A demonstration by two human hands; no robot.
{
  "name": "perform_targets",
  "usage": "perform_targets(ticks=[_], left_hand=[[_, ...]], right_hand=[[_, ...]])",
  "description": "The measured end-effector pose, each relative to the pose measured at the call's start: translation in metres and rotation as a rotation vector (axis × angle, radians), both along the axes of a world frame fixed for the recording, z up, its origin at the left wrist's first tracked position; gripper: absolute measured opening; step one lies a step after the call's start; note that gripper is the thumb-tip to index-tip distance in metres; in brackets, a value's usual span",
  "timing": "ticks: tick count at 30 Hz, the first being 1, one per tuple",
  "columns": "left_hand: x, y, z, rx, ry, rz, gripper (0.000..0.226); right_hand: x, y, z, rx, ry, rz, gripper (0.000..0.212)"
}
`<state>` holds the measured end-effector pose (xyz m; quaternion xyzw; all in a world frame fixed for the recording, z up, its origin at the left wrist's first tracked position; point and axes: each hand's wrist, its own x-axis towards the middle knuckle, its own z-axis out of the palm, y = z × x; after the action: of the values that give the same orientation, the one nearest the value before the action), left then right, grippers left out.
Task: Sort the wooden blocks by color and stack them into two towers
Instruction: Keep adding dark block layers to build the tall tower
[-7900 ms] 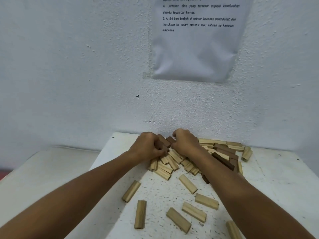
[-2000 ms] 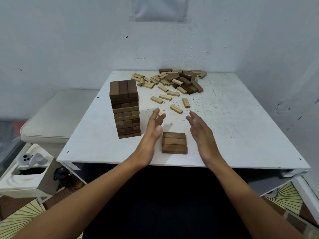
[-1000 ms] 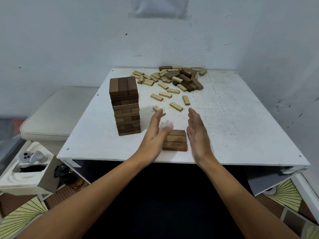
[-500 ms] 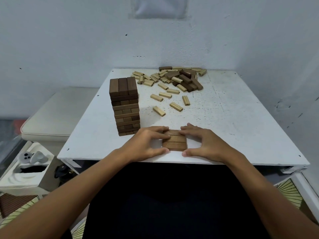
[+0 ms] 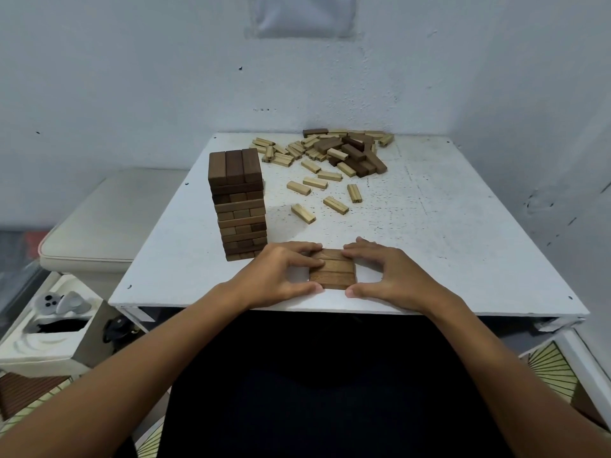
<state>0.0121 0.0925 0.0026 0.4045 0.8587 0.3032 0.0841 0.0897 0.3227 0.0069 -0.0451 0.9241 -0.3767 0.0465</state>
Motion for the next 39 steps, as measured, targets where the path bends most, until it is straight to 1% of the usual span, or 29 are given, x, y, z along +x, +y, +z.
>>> perform_targets(ticks=[10,14,16,20,25,32,35,39], left_hand=[[0.001,-0.001,0.001,0.003,0.001,-0.003,0.048],[0.002,-0.001,0.004,-0.02,0.029,0.021,0.067],[0.0,0.0,0.006,-0.056,0.031,0.022,0.073],[-0.004,0.001,0.006,-0.122,0.028,-0.012,0.067],[-0.006,0.002,0.007,-0.146,0.057,-0.024,0.062],[-0.004,0.007,0.01,-0.151,0.061,-0.018,0.067],[-0.002,0.007,0.01,-0.143,0.053,-0.009,0.073],[-0.002,0.008,0.008,-0.131,0.013,0.044,0.074]], right_hand=[[0.0,0.001,-0.001,0.001,0.0,-0.014,0.074],[-0.001,0.001,0.0,0.016,0.015,-0.018,0.079],[-0.003,0.0,-0.001,0.028,0.01,-0.002,0.079],[-0.004,0.0,-0.005,0.036,0.016,0.047,0.07],[-0.005,0.0,-0.006,0.038,0.065,0.061,0.059],[-0.004,0.001,-0.007,0.068,0.127,0.081,0.055],[-0.004,0.003,-0.01,0.031,0.139,0.071,0.054],[-0.005,0.003,-0.012,0.037,0.15,0.061,0.053]])
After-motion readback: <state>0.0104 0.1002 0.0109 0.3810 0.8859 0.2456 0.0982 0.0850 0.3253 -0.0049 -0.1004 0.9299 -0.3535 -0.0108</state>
